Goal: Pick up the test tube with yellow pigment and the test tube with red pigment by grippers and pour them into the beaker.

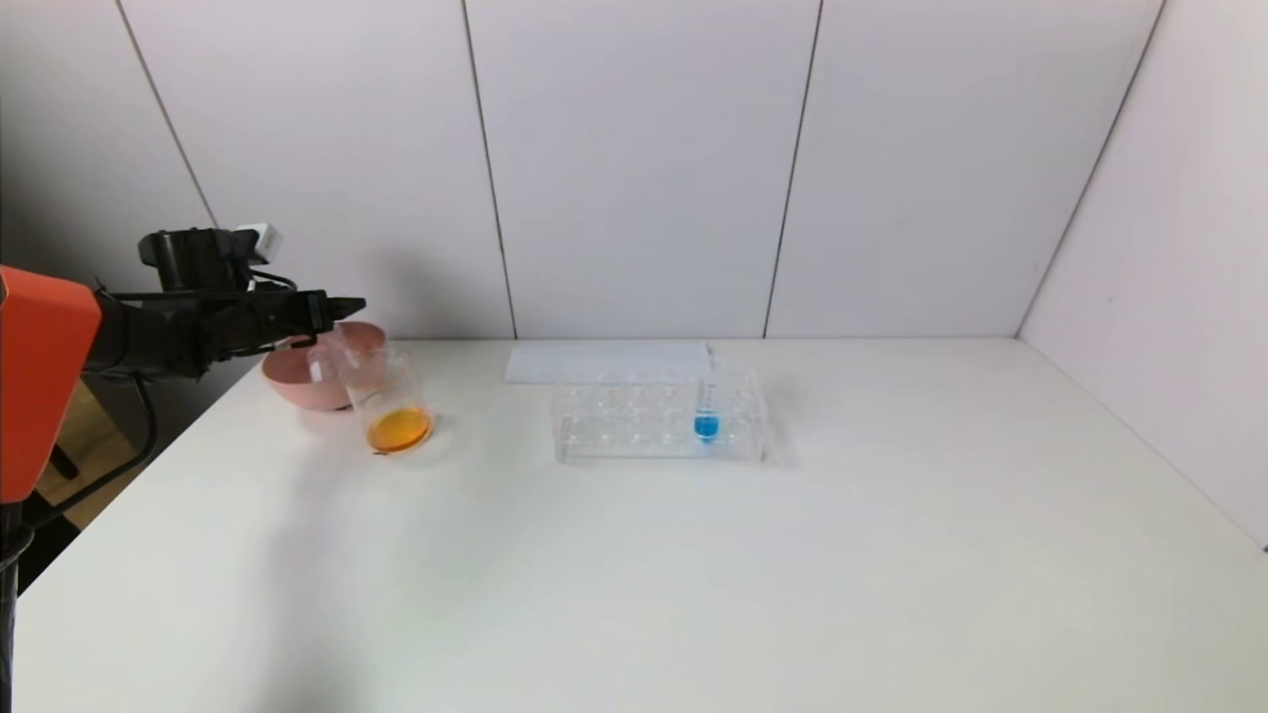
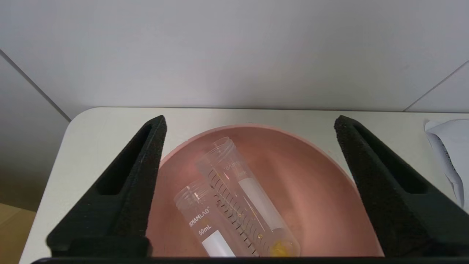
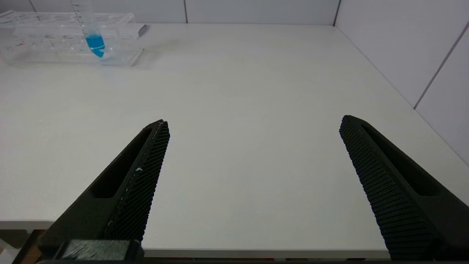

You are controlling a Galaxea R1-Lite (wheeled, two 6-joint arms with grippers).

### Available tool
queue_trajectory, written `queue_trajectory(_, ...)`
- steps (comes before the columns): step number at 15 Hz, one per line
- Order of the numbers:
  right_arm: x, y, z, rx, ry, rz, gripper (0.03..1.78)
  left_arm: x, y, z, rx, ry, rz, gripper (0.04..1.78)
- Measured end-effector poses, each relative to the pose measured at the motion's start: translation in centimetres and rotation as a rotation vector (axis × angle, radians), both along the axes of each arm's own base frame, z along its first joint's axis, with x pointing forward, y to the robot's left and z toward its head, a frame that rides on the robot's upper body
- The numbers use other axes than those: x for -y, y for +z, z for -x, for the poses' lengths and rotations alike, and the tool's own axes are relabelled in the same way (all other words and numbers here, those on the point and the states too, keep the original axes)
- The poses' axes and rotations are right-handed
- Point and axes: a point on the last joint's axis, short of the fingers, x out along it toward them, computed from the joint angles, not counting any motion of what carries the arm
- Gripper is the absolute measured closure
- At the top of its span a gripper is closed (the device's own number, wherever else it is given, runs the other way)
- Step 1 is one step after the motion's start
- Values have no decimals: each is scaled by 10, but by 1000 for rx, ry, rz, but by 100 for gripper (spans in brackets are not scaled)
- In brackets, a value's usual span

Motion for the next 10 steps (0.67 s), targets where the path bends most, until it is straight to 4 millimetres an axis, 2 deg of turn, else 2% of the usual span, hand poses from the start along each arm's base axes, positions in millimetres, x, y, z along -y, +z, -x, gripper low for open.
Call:
queue_trajectory(3,0,0,0,0,0,0,11,-3,0,0,1,5,-3,5)
queue_trajectory(6,0,0,0,0,0,0,11,-3,4,3,9,6,-4,4)
queue_trajectory(10,0,0,0,0,0,0,11,0,22,15,27,8,-20,4)
